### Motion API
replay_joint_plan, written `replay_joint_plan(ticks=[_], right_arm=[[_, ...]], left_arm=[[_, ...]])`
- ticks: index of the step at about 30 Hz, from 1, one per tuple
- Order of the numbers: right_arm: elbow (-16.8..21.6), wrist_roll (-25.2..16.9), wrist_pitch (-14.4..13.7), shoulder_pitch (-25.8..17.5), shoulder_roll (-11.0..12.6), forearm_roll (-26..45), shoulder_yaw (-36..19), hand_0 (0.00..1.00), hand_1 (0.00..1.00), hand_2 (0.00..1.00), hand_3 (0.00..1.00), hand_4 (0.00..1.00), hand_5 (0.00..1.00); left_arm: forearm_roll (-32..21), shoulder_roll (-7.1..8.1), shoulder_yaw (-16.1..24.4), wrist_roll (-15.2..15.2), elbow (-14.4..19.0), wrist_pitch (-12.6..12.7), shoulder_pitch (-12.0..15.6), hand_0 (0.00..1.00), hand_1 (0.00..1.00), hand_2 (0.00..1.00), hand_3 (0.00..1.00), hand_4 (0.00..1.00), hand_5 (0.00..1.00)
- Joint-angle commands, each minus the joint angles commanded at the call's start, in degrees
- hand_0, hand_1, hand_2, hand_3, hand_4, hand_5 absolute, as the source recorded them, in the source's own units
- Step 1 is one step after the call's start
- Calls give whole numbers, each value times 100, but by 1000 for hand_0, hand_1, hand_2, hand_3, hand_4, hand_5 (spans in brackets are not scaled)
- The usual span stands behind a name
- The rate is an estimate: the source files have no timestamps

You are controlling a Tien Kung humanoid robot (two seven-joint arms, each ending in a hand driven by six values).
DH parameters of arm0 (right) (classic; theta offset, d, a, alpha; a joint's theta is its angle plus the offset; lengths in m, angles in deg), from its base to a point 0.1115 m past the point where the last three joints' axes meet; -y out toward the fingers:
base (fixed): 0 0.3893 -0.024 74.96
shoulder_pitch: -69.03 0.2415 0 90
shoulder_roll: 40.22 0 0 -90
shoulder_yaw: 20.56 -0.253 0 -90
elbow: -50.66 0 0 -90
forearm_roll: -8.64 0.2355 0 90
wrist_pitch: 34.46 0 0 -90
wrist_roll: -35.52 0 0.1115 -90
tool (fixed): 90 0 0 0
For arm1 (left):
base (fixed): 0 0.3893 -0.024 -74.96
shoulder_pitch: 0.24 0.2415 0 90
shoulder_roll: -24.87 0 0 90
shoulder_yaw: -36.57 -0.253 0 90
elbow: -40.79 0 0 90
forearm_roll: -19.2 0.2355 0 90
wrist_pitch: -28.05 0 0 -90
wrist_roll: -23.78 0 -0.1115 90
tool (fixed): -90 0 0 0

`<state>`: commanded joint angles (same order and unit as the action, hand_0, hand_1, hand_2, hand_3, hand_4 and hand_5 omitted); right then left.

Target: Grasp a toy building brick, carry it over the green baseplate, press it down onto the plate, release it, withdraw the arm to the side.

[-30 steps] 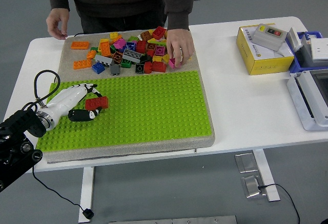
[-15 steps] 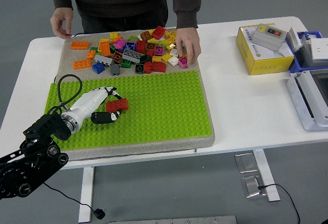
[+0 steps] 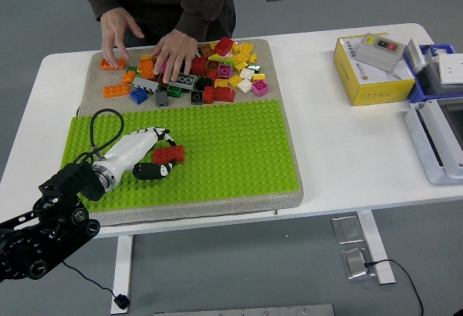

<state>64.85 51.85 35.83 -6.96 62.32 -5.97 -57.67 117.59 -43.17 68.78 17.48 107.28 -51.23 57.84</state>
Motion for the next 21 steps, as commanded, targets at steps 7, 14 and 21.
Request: replay_joint_plan(ticks=[7, 14, 21], right_arm=[[1, 2, 4, -2, -7, -11, -1, 644, 600, 538, 698, 425, 985], [1, 5, 10, -7, -6, -22, -2, 644, 600, 537, 699, 428, 986], [0, 2, 14, -7, -6, -11, 5, 644, 600, 536, 698, 429, 987]], left_arm=[[50, -32, -13, 91, -156, 50, -4, 970, 967, 927, 598, 518, 292], [78, -50, -32, 138, -266, 83, -4, 970, 967, 925, 598, 514, 291], [81, -59, -44, 144, -302, 93, -20, 970, 964, 924, 600, 506, 282]])
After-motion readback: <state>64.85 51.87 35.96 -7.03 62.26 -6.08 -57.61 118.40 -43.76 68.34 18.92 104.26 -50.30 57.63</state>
